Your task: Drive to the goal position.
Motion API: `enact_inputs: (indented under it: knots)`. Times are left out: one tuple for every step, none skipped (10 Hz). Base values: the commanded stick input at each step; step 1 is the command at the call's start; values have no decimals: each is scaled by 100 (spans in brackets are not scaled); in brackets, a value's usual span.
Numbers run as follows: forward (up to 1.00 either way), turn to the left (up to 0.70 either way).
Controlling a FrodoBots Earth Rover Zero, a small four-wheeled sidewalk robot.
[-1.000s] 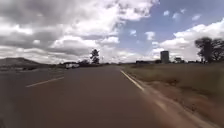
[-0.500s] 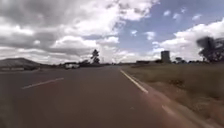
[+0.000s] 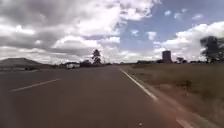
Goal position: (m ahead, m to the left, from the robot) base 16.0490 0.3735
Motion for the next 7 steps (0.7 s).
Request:
enact_inputs:
  knots:
    - [70, 0]
    - [70, 0]
    - [70, 0]
    - [70, 0]
    - [70, -3]
    - [70, -10]
    - [70, -28]
